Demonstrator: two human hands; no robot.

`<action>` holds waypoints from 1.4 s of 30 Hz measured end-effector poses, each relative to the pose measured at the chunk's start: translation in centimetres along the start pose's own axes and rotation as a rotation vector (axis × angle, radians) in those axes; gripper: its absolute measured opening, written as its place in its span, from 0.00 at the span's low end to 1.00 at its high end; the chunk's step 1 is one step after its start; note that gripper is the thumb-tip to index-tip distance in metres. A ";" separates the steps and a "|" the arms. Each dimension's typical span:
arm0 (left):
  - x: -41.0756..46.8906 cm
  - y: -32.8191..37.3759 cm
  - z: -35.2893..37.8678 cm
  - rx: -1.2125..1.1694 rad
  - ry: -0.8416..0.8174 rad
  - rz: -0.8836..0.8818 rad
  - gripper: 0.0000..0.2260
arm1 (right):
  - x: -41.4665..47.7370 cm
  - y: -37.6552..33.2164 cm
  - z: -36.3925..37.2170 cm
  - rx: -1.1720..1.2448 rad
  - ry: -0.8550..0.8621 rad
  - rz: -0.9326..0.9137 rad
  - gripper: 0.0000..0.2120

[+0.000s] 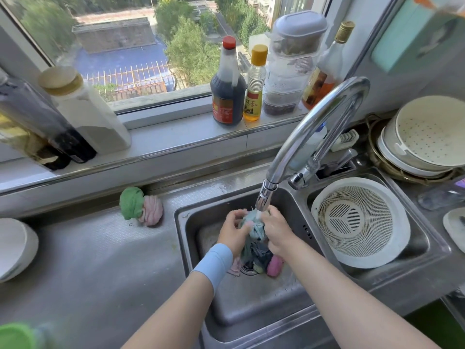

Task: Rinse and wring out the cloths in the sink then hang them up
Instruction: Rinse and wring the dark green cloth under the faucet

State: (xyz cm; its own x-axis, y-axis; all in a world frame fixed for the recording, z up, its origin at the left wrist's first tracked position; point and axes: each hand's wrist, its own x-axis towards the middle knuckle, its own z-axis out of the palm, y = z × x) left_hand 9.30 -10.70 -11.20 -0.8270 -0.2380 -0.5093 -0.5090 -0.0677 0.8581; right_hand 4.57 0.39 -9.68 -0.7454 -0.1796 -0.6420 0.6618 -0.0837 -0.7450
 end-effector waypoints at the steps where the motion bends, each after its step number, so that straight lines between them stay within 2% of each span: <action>1: 0.1 0.0 0.0 0.030 0.032 0.004 0.11 | -0.1 0.1 -0.3 -0.015 -0.024 -0.012 0.14; 4: 0.2 0.2 0.2 0.003 0.080 -0.033 0.09 | -0.5 0.5 -0.7 -0.180 -0.036 -0.108 0.12; 7: 0.4 0.5 0.4 -0.051 0.090 -0.021 0.11 | -0.4 1.2 -1.0 -0.565 0.022 -0.301 0.09; 10: 0.6 1.1 0.7 -0.136 0.057 0.005 0.14 | -0.6 1.8 -1.4 -0.935 0.093 -0.395 0.06; 12: 0.6 1.5 0.7 -0.205 -0.005 0.015 0.11 | -0.5 2.1 -1.5 -1.116 0.140 -0.465 0.16; 14: 0.4 1.7 0.5 -0.169 -0.059 0.047 0.10 | -0.2 2.0 -1.4 -1.247 0.214 -0.527 0.22; 17: 0.4 1.3 -0.3 -0.085 -0.035 0.032 0.15 | -0.1 1.5 -1.5 -1.552 0.270 -0.573 0.25; 19: 0.2 0.6 -0.6 -0.139 -0.074 -0.012 0.14 | -0.2 1.0 -1.5 -1.670 0.263 -0.631 0.23; 22: 0.0 -0.3 -0.7 -0.191 -0.086 -0.068 0.11 | -0.7 0.2 -1.6 -1.687 0.228 -0.767 0.17; 25: 0.1 -0.5 -0.5 -0.059 -0.101 -0.137 0.11 | -0.6 0.1 -1.7 -1.700 0.212 -0.887 0.11; 27: 0.1 -0.4 -0.3 -0.008 -0.094 -0.144 0.09 | -0.1 0.8 -2.5 -1.514 0.129 -0.789 0.10; 29: 0.2 0.0 -0.2 -0.070 -0.033 -0.113 0.05 | 0.0 1.5 -3.1 -1.311 0.057 -0.625 0.09; 30: 0.3 0.3 -0.1 -0.112 -0.016 -0.103 0.05 | -0.3 1.7 -3.3 -1.245 0.017 -0.578 0.12; 33: 0.5 1.4 0.0 -0.171 -0.042 -0.063 0.10 | -1.2 2.4 -3.1 -1.083 -0.052 -0.553 0.25; 34: 0.6 1.6 0.2 -0.174 -0.074 -0.055 0.13 | -1.3 2.3 -3.0 -0.995 -0.031 -0.492 0.25; 36: 0.4 2.0 0.3 -0.214 -0.144 -0.070 0.17 | -1.1 2.0 -2.8 -0.870 0.013 -0.358 0.19; 38: 0.2 2.1 0.3 -0.212 -0.179 -0.077 0.20 | -0.8 1.6 -2.8 -0.928 0.061 -0.307 0.13; 39: 0.1 2.0 0.2 -0.174 -0.167 -0.069 0.19 | -0.5 1.3 -2.8 -1.010 0.092 -0.314 0.12; 42: -0.1 1.3 -0.2 0.009 -0.030 -0.031 0.12 | -0.1 0.5 -2.6 -1.255 0.186 -0.383 0.13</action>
State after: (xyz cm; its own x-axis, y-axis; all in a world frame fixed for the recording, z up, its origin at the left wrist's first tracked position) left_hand 8.71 -10.93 -10.04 -0.8178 -0.2068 -0.5371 -0.5362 -0.0653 0.8416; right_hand 4.80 2.88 -10.45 -0.9335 -0.2037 -0.2950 -0.0395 0.8763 -0.4801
